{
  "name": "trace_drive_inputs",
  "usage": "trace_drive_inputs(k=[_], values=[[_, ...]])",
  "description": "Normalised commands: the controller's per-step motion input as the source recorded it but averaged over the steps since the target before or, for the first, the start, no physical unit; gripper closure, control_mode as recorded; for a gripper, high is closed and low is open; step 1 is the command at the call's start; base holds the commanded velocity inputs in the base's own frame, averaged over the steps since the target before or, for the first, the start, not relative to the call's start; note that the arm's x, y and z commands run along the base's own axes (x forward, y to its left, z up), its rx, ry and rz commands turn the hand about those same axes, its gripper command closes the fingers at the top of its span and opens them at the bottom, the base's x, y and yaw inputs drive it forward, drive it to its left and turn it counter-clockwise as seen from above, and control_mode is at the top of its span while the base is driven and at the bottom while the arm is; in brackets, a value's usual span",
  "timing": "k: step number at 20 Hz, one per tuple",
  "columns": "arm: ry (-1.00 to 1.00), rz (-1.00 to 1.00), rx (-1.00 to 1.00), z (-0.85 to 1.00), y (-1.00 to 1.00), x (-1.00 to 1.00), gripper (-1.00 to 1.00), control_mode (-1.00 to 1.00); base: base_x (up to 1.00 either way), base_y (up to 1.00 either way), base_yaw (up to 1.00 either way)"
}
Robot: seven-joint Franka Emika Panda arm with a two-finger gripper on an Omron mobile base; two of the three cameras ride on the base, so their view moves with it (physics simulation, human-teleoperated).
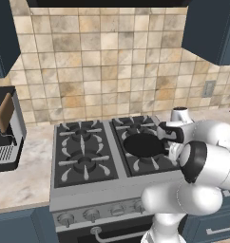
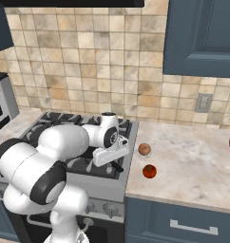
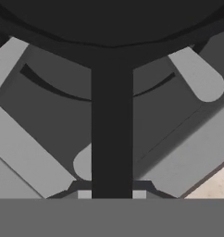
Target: Place the pan on the front right burner on the stove. Then place the tomato and the onion in the pan and turn on the front right burner.
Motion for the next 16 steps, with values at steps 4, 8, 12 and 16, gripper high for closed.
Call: trace_drive_inputs(k=[4, 8, 12, 16], values=[[0.01, 0.00, 0.00, -0.02, 0.00, -0.03, -1.00, -1.00, 0.00, 0.00, 0.00], [0.00, 0.00, 0.00, 0.00, 0.00, 0.00, -1.00, -1.00, 0.00, 0.00, 0.00], [0.00, -0.01, -0.06, 0.17, -0.05, 0.04, -1.00, -1.00, 0.00, 0.00, 0.00], [0.00, -0.05, 0.00, 0.31, -0.20, 0.00, -1.00, -1.00, 0.00, 0.00, 0.00]])
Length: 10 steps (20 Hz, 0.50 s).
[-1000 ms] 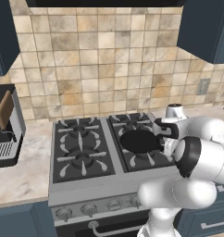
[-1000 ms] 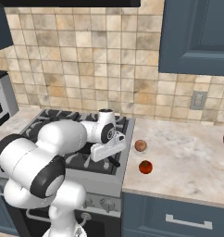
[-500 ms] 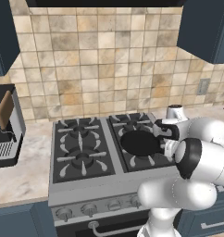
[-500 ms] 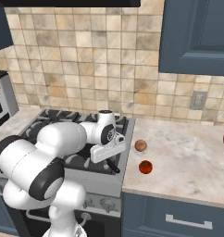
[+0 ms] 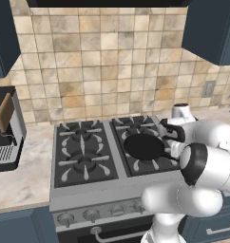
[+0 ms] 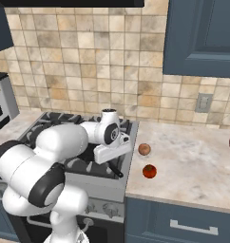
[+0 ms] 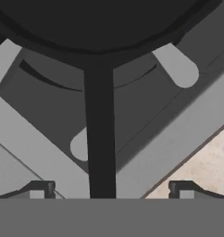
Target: Place the pan on the front right burner on the stove. Then place the tomato and the onion in the pan and turn on the front right burner.
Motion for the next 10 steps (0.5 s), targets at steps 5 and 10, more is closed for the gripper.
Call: trace_drive_inputs(k=[5, 10], values=[[0.00, -0.06, 0.05, 0.02, -0.20, 0.00, -1.00, -1.00, 0.00, 0.00, 0.00], [0.00, -0.08, 0.11, 0.00, -0.21, 0.01, -1.00, -1.00, 0.00, 0.00, 0.00]])
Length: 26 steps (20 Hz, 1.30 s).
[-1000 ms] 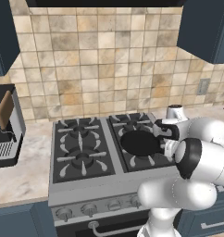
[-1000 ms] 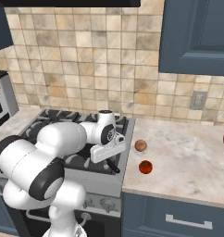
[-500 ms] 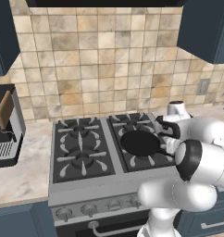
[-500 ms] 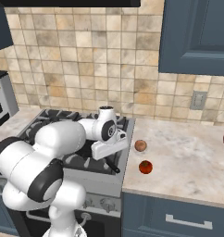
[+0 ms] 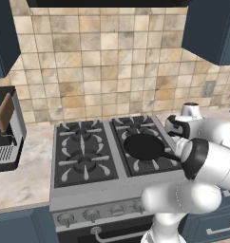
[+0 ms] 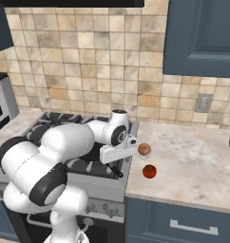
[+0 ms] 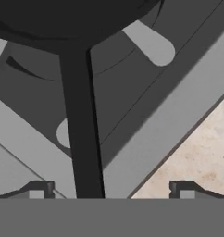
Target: Place the pan on the front right burner on the stove. Then place the tomato and the onion in the pan and turn on the front right burner.
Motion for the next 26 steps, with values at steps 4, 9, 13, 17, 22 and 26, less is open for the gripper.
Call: trace_drive_inputs(k=[4, 9, 13, 17, 22, 26], values=[[0.00, -0.12, 0.10, 0.33, -0.24, 0.01, -1.00, -1.00, 0.00, 0.00, 0.00], [0.00, -0.13, 0.05, 0.35, -0.36, 0.00, -1.00, -1.00, 0.00, 0.00, 0.00], [0.00, -0.13, 0.00, 0.00, -0.14, 0.00, -1.00, -1.00, 0.00, 0.00, 0.00], [0.00, -0.06, -0.02, -0.24, 0.00, 0.00, -1.00, -1.00, 0.00, 0.00, 0.00], [0.00, -0.01, -0.01, -0.25, -0.01, 0.00, -1.00, -1.00, 0.00, 0.00, 0.00], [0.00, -0.05, 0.00, -0.12, -0.20, 0.00, -1.00, -1.00, 0.00, 0.00, 0.00]])
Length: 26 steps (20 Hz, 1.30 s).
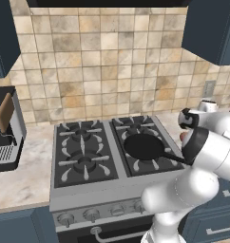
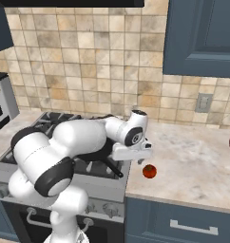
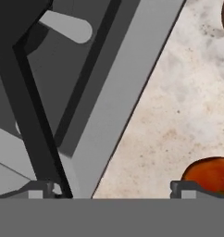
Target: Place the pan on the front right burner on the stove. Then place the tomato and the onion in the pan and turn on the front right burner.
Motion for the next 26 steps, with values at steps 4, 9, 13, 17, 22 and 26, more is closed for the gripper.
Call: trace_drive_inputs(k=[4, 9, 13, 17, 22, 26], values=[[-0.01, -0.09, 0.00, 0.02, -0.27, 0.00, -1.00, -1.00, 0.00, 0.00, 0.00], [-0.02, -0.09, 0.02, 0.19, -0.24, 0.00, -1.00, -1.00, 0.00, 0.00, 0.00], [0.00, -0.09, 0.00, 0.06, -0.24, 0.00, -1.00, -1.00, 0.00, 0.00, 0.00], [-0.04, -0.07, 0.00, -0.02, -0.19, 0.06, -1.00, -1.00, 0.00, 0.00, 0.00], [-0.08, -0.05, 0.00, -0.01, -0.15, 0.01, -1.00, -1.00, 0.00, 0.00, 0.00], [-0.09, -0.05, 0.00, 0.00, -0.14, 0.00, -1.00, -1.00, 0.00, 0.00, 0.00]])
